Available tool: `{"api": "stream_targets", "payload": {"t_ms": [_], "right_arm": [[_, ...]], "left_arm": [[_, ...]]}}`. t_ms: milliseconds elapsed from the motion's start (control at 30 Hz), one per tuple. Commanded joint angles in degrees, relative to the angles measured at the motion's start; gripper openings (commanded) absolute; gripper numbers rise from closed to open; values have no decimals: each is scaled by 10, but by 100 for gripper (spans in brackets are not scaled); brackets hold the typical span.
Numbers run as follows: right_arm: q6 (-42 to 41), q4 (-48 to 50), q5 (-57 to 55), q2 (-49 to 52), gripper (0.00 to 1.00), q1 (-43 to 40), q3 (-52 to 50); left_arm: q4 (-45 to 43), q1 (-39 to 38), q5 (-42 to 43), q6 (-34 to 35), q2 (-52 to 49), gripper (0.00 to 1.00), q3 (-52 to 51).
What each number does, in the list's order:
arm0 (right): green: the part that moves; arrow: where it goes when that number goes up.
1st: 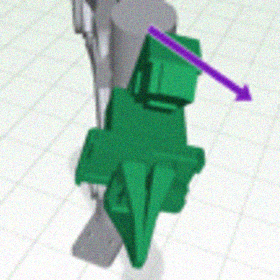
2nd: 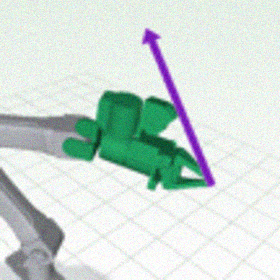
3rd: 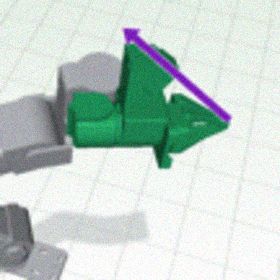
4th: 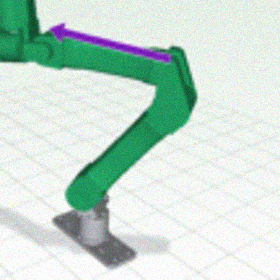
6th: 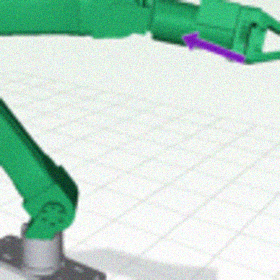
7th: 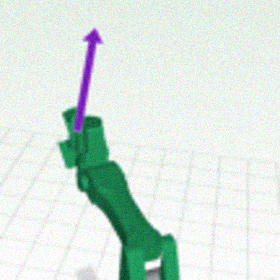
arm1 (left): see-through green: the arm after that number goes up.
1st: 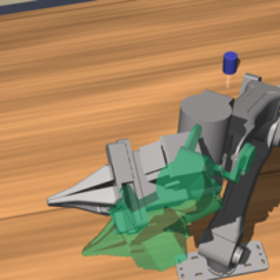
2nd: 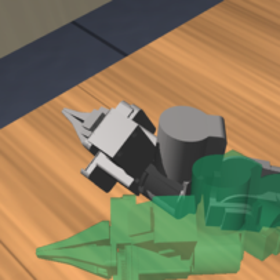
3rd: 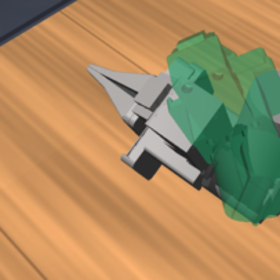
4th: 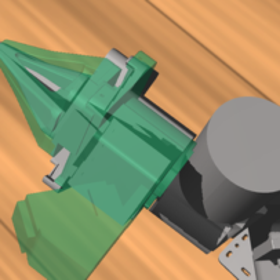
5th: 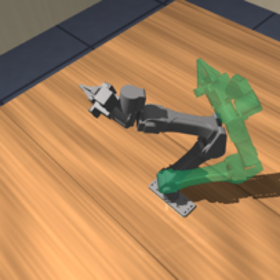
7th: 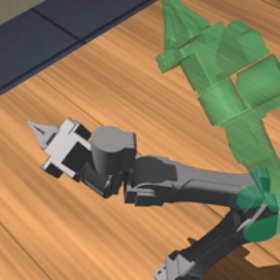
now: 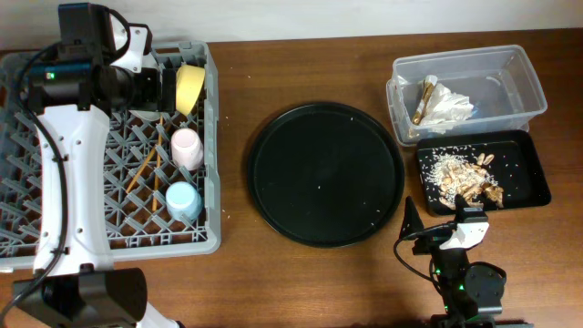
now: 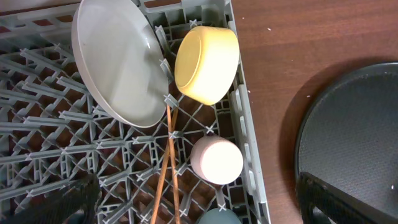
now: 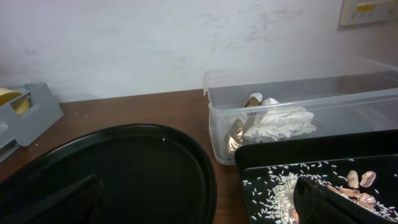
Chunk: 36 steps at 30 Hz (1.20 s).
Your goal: Sort waste into correct bins and load items into the dishwasher rack
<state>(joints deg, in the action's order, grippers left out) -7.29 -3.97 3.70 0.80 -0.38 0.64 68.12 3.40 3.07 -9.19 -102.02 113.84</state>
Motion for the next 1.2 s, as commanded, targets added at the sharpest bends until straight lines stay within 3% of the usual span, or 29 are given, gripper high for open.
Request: {"api": "stream_targets", "payload": {"t_ms": [0,233,433,667,867,1167], "right_arm": [[2,-1,5,-6,99,5,-3],[2,-1,5,-6,98,5,-3],[2,-1,5,-6,99,5,-3],[2,-1,5,-6,98,5,-3],[2,-1,5,-6,99,5,-3],[2,-1,5,-6,98,5,-3]], "left_arm": [[1,4,6,1,-4,99,1],[1,4,6,1,-4,99,1],[-2,5,-69,1,-4,99,1],[-124,5,15,-10,68,99,-41],[-290,5,61,-10,211,99,-238],[-638,5,67,-10,544,99,-761]]}}
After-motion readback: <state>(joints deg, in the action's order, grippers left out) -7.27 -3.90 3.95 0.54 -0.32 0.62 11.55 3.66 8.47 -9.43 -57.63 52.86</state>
